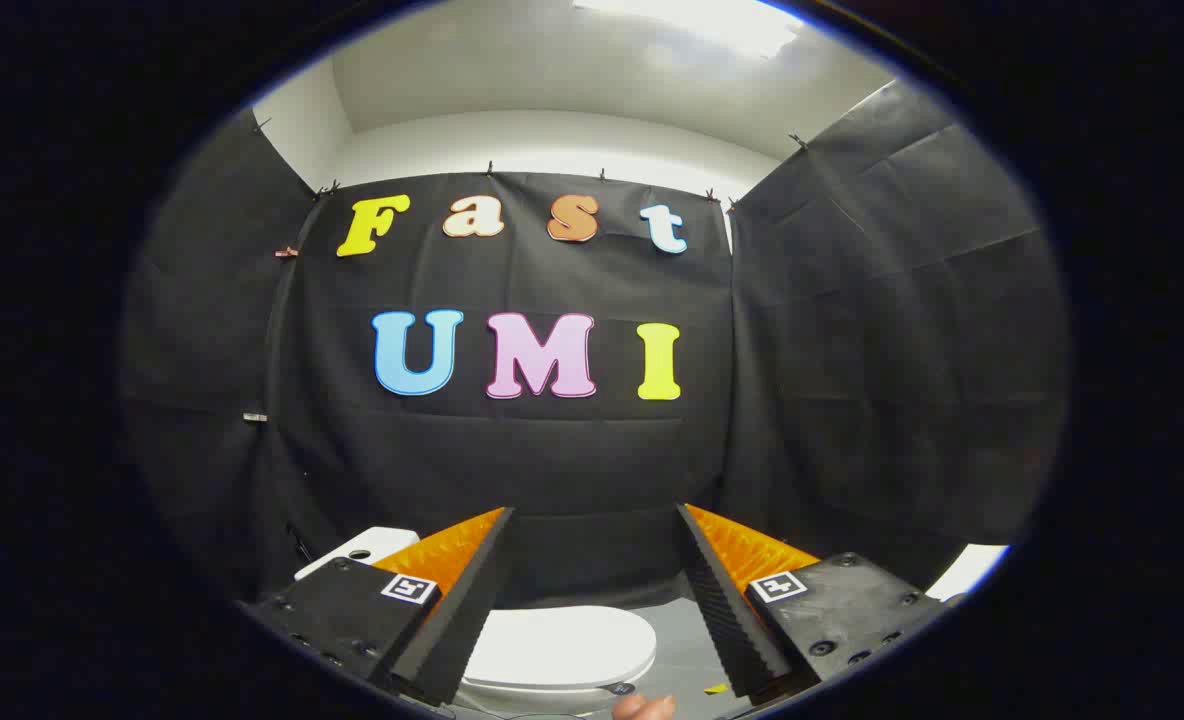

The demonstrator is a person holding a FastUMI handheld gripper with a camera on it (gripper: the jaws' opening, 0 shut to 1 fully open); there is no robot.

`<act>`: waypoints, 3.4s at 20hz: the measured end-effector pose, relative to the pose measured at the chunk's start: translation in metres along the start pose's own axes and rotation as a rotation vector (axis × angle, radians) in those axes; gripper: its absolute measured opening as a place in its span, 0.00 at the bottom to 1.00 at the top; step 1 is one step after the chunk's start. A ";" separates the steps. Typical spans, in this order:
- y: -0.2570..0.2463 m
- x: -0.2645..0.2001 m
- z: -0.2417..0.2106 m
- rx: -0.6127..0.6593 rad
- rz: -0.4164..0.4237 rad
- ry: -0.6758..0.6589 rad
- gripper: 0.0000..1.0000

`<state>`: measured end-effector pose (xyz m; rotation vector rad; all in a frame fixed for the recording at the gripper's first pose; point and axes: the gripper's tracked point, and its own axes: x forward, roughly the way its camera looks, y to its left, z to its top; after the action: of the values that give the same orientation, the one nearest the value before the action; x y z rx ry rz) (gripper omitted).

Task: Open the toilet lid.

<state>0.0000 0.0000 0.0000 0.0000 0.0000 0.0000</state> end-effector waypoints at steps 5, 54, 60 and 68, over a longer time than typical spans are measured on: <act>0.001 -0.001 -0.001 -0.012 -0.002 0.003 0.98; -0.030 0.055 -0.357 0.469 0.225 0.418 0.98; -0.078 0.063 -0.422 0.640 0.194 0.577 0.98; -0.111 0.060 -0.526 0.853 0.148 0.905 0.98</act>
<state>0.0596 -0.1110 -0.5260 0.8530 0.9050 0.1479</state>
